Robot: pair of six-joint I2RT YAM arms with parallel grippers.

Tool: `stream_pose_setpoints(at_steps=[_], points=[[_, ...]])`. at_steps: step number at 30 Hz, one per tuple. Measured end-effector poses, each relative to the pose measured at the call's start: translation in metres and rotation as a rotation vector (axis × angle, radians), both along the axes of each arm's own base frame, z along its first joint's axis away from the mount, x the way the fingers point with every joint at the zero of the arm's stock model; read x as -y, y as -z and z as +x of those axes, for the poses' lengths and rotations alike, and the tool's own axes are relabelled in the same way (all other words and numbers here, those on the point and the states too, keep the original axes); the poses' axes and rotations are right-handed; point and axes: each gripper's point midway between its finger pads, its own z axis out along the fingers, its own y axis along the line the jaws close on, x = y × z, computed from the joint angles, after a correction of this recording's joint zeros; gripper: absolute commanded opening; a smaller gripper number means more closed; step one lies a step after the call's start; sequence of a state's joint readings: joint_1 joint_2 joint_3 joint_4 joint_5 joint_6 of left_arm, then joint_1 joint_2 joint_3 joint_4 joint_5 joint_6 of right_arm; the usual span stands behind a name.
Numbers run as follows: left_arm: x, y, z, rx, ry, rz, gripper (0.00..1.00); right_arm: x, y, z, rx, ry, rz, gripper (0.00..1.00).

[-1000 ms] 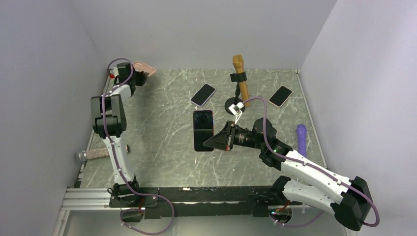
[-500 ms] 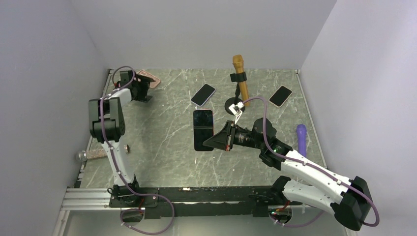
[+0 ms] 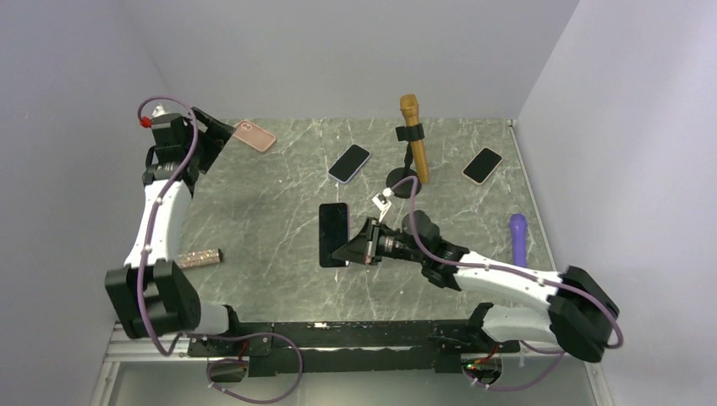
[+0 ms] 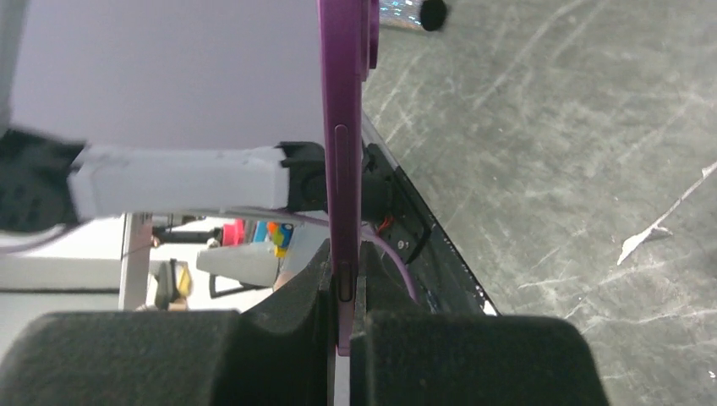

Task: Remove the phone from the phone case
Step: Place the phone case at the center of the board, then place the phone at the center of the board.

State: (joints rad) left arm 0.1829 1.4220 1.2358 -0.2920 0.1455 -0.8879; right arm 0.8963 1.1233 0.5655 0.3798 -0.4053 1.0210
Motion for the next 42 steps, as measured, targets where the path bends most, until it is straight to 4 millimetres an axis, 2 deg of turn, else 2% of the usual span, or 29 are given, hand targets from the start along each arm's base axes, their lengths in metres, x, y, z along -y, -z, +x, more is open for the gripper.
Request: stream_pose_setpoints(at_steps=[6, 11, 13, 16, 19, 21, 25, 29, 32, 33, 37, 40, 42], points=[[0.003, -0.037, -0.039, 0.118, 0.054, 0.2, 0.91, -0.034, 0.066, 0.01, -0.194, 0.069, -0.048, 0.0], [0.0, -0.072, -0.057, 0.214, 0.067, 0.326, 0.91, -0.063, 0.122, 0.026, -0.336, 0.157, -0.057, 0.0], [-0.003, -0.086, -0.066, 0.254, 0.057, 0.376, 0.91, -0.08, 0.137, 0.037, -0.37, 0.191, -0.054, 0.0], [-0.008, -0.109, -0.079, 0.314, 0.03, 0.447, 0.89, -0.11, 0.144, 0.058, -0.388, 0.238, -0.024, 0.0], [-0.017, -0.125, -0.091, 0.359, -0.013, 0.494, 0.88, -0.139, 0.134, 0.083, -0.387, 0.284, 0.053, 0.03], [-0.026, -0.127, -0.094, 0.365, -0.045, 0.509, 0.88, -0.153, 0.131, 0.097, -0.393, 0.321, 0.09, 0.05], [-0.041, -0.122, -0.093, 0.342, -0.083, 0.514, 0.87, -0.177, 0.136, 0.124, -0.401, 0.385, 0.124, 0.07], [-0.051, -0.111, -0.09, 0.321, -0.102, 0.497, 0.85, -0.188, 0.151, 0.141, -0.414, 0.438, 0.105, 0.09], [-0.054, -0.101, -0.09, 0.308, -0.101, 0.473, 0.85, -0.196, 0.164, 0.152, -0.413, 0.473, 0.078, 0.14], [-0.055, -0.099, -0.089, 0.303, -0.099, 0.469, 0.85, -0.199, 0.168, 0.156, -0.412, 0.486, 0.067, 0.19], [-0.055, -0.097, -0.088, 0.3, -0.094, 0.466, 0.84, -0.208, 0.172, 0.165, -0.411, 0.51, 0.046, 0.5], [-0.055, -0.099, -0.088, 0.307, -0.091, 0.467, 0.82, -0.21, 0.17, 0.165, -0.413, 0.515, 0.039, 0.81], [-0.054, -0.099, -0.088, 0.309, -0.088, 0.466, 0.81, -0.21, 0.159, 0.162, -0.403, 0.509, 0.047, 0.88]])
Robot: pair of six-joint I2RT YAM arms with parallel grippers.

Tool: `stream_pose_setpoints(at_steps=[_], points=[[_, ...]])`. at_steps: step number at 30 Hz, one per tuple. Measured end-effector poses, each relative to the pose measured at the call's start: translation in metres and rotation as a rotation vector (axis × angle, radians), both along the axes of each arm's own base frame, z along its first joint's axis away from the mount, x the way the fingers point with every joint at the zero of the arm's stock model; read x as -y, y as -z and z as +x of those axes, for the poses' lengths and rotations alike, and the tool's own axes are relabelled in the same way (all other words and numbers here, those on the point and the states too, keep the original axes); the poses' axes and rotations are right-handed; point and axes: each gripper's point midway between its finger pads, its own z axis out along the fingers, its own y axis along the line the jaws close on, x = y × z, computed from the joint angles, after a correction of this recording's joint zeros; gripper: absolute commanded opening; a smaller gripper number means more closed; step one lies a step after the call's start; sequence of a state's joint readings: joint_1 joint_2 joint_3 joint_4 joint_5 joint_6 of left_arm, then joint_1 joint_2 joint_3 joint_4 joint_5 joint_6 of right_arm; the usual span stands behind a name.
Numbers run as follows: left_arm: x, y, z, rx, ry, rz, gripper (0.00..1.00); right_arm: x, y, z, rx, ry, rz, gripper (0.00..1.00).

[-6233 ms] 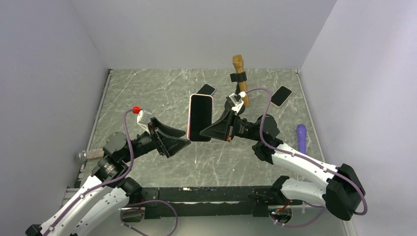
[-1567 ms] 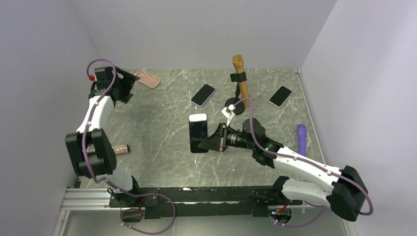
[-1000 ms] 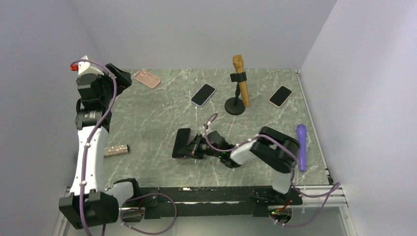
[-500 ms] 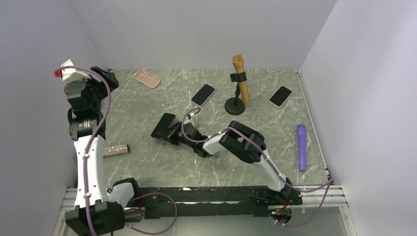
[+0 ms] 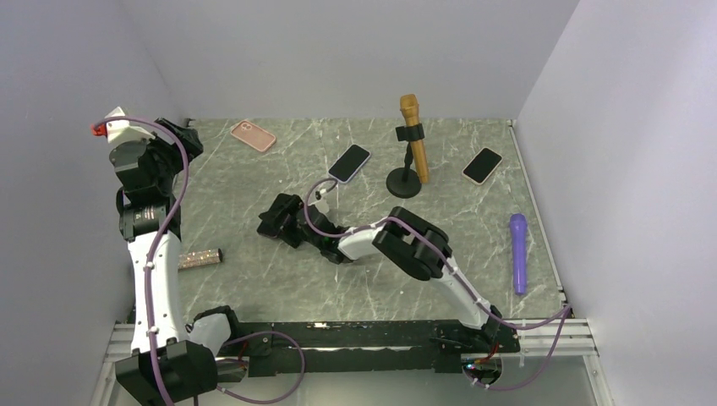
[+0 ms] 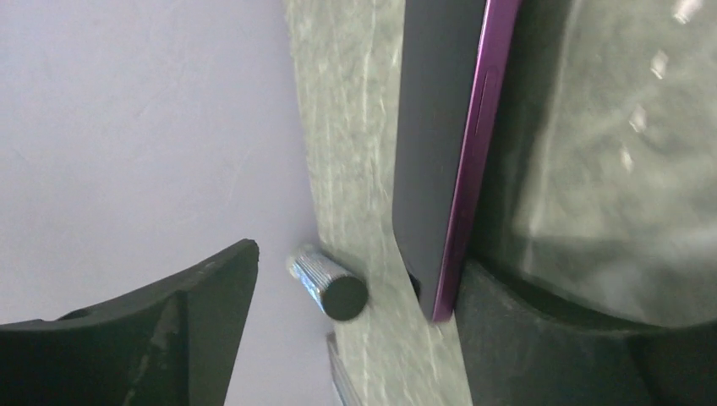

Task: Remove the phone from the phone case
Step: Place the phone at the center of the board.

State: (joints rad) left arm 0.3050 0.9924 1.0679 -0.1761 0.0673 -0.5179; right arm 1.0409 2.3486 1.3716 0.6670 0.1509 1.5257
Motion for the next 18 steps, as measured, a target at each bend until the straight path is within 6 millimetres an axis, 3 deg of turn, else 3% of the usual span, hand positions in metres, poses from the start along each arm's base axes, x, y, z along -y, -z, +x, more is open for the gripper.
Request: stream_pose_setpoints(at_steps=[3, 10, 13, 16, 18], points=[[0.002, -0.002, 0.001, 0.008, 0.013, 0.001, 0.81, 0.015, -0.005, -0.015, -0.004, -0.016, -0.042, 0.99], [0.008, 0.003, 0.011, 0.003, 0.067, -0.005, 0.87, 0.082, -0.005, -0.076, 0.007, -0.091, -0.169, 1.0], [0.015, 0.017, 0.024, -0.029, 0.13, -0.022, 0.94, 0.124, -0.004, -0.106, 0.061, -0.156, -0.26, 0.99], [0.027, 0.034, 0.039, -0.065, 0.208, -0.045, 0.99, 0.162, -0.017, -0.123, 0.145, -0.199, -0.327, 0.96], [0.046, 0.052, 0.057, -0.105, 0.312, -0.079, 0.99, 0.186, -0.042, -0.128, 0.238, -0.211, -0.343, 0.95]])
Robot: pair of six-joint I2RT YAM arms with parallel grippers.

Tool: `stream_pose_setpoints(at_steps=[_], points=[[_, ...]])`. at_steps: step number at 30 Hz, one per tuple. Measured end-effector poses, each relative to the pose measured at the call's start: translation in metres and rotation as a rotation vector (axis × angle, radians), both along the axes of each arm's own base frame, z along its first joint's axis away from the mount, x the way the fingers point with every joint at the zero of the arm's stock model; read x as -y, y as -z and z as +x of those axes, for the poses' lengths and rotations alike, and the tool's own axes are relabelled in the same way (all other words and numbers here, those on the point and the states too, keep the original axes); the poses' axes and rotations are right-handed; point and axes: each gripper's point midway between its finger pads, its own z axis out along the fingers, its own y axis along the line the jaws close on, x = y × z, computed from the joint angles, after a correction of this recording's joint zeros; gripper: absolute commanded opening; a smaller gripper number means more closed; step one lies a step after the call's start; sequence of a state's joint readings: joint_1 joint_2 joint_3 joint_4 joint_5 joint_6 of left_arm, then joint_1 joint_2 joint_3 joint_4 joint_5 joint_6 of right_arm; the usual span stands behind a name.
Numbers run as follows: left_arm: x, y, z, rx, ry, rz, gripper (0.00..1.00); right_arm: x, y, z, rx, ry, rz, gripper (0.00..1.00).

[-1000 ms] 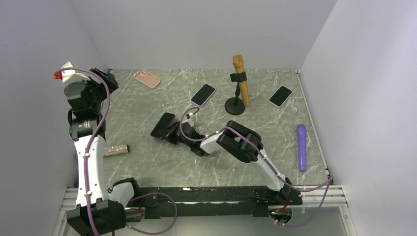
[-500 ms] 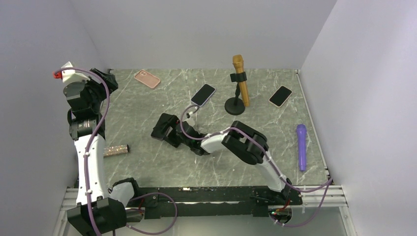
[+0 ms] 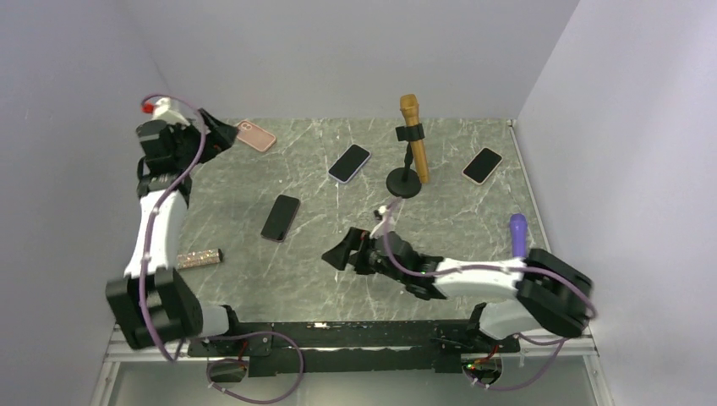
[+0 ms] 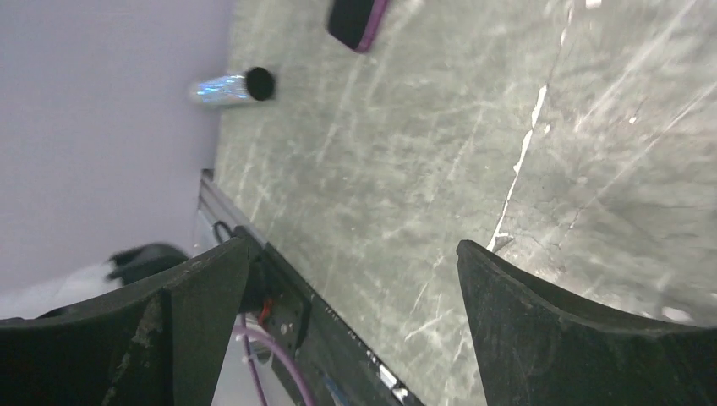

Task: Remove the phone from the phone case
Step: Place the phone at the center of the board.

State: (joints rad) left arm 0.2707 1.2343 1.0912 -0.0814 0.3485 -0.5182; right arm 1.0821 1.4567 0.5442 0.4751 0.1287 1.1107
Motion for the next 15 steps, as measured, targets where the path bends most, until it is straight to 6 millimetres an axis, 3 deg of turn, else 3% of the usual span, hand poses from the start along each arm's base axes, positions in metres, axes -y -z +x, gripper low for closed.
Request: stream_pose_setpoints(at_steps=[2, 6, 9, 11, 15], points=[[0.023, 0.024, 0.022, -0.054, 0.119, -0.045, 0.99, 0.019, -0.028, -0.001, 0.09, -0.01, 0.023, 0.95], [0.071, 0.094, 0.055, -0.217, 0.301, -0.121, 0.98, 0.06, -0.056, 0.011, 0.201, 0.03, 0.012, 0.96], [0.119, 0.147, 0.063, -0.333, 0.432, -0.148, 0.97, 0.094, -0.057, 0.025, 0.238, 0.086, -0.04, 0.96], [0.148, 0.17, 0.066, -0.386, 0.505, -0.157, 0.97, 0.118, -0.053, 0.03, 0.247, 0.123, -0.063, 0.96], [0.194, 0.192, 0.095, -0.419, 0.591, -0.132, 0.95, 0.156, -0.046, 0.033, 0.25, 0.178, -0.075, 0.96]])
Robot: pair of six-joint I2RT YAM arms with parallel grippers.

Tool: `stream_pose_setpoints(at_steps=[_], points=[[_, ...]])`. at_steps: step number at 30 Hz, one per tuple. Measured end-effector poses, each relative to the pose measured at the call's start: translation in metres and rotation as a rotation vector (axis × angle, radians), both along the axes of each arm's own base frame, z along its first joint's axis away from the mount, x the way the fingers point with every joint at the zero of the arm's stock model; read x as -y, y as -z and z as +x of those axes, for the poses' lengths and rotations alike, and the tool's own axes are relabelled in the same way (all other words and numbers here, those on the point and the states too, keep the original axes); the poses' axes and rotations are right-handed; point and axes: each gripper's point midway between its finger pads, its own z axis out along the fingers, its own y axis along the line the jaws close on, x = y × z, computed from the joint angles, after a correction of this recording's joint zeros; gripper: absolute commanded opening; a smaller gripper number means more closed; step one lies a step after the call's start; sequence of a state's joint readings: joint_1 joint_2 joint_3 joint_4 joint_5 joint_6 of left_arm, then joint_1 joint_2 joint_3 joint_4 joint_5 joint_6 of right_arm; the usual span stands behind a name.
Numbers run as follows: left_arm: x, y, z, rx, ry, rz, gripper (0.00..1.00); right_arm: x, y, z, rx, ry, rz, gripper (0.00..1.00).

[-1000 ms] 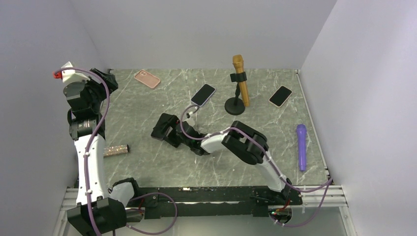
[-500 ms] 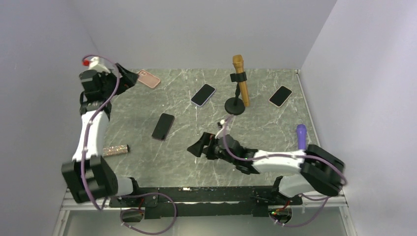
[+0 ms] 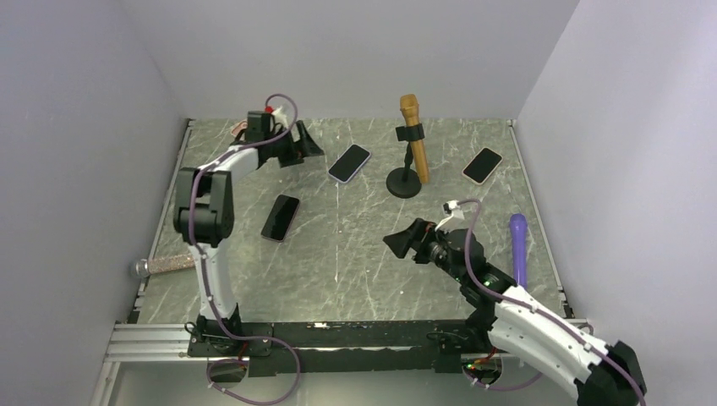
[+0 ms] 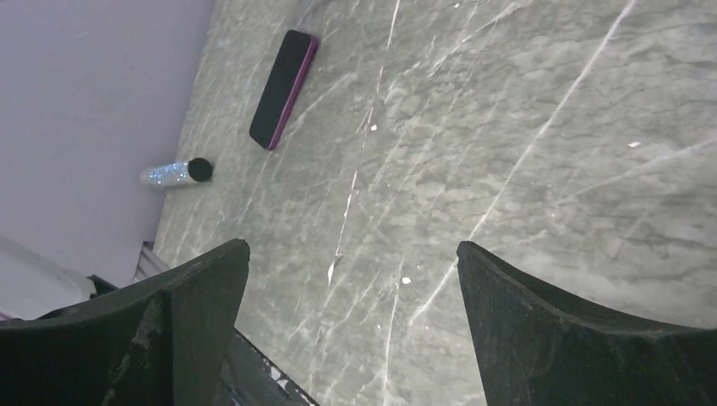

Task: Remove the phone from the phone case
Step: Place the phone at the center of the board, then pick up the phone at the center of the board.

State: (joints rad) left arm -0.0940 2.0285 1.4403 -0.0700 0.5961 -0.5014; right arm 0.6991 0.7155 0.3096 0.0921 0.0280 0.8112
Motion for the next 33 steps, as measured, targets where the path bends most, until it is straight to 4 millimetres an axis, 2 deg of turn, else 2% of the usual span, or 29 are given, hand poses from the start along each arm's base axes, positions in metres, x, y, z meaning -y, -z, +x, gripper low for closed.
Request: stream_pose_setpoints(at_steps=[4, 8, 9, 12, 16, 20, 27, 33], points=[[0.036, 0.014, 0.038, 0.0, 0.043, 0.006, 0.94, 0.015, -0.009, -0.008, 0.025, -0.001, 0.018, 0.96], [0.057, 0.045, 0.054, -0.072, 0.041, 0.02, 0.94, 0.022, -0.024, -0.016, 0.076, -0.007, 0.05, 0.96], [0.063, 0.053, 0.055, -0.099, 0.046, 0.018, 0.92, 0.023, -0.025, -0.018, 0.082, -0.006, 0.053, 0.96], [0.081, 0.047, 0.066, -0.095, 0.062, 0.034, 0.98, 0.028, -0.025, -0.021, 0.088, 0.001, 0.056, 0.96], [0.108, 0.053, 0.052, -0.139, 0.096, 0.075, 0.94, 0.031, -0.023, -0.024, 0.081, 0.003, 0.05, 0.96], [0.119, 0.055, 0.04, -0.143, 0.099, 0.152, 0.97, 0.032, -0.023, -0.025, 0.082, 0.004, 0.05, 0.96], [0.117, 0.056, 0.018, -0.168, 0.115, 0.385, 0.99, 0.035, -0.021, -0.028, 0.075, 0.006, 0.046, 0.96], [0.115, 0.066, 0.005, -0.171, 0.153, 0.524, 0.95, 0.037, -0.028, -0.03, 0.1, 0.012, 0.063, 0.96]])
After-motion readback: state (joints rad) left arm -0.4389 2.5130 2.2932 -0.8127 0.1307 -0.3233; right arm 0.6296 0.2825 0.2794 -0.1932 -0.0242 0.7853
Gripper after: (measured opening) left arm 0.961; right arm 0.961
